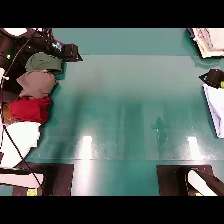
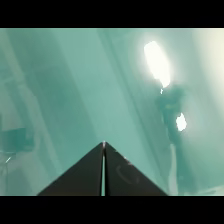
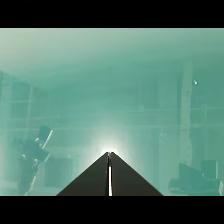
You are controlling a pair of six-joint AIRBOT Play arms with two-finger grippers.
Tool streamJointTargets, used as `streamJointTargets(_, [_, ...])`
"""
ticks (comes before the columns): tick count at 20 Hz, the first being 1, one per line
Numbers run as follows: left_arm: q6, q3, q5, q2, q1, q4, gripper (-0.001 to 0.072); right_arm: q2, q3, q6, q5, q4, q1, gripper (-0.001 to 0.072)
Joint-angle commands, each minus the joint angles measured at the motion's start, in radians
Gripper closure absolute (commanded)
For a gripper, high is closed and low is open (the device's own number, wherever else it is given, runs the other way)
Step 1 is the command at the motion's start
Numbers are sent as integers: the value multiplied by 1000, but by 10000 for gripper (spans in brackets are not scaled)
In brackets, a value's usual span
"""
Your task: Fold the shirts.
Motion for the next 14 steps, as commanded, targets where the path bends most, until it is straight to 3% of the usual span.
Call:
streamJointTargets(1, [-18,1,72,0,0,9,681,1,1,0,1,0,1,698])
streamJointTargets(6, [-17,1,254,0,0,184,680,1,1,0,23,1,1,697])
streamJointTargets(7, [-17,1,280,-2,0,238,645,1,1,0,30,1,1,697])
streamJointTargets(8, [-19,1,325,-8,0,316,254,1,1,1,37,2,1,697])
streamJointTargets(9, [-47,1,378,-21,2,401,25,1,1,1,46,2,1,697])
streamJointTargets(12, [-175,1,465,-103,41,650,49,1,1,1,74,3,1,697])
streamJointTargets(14, [-221,1,497,-191,110,664,49,1,0,1,90,3,1,697])
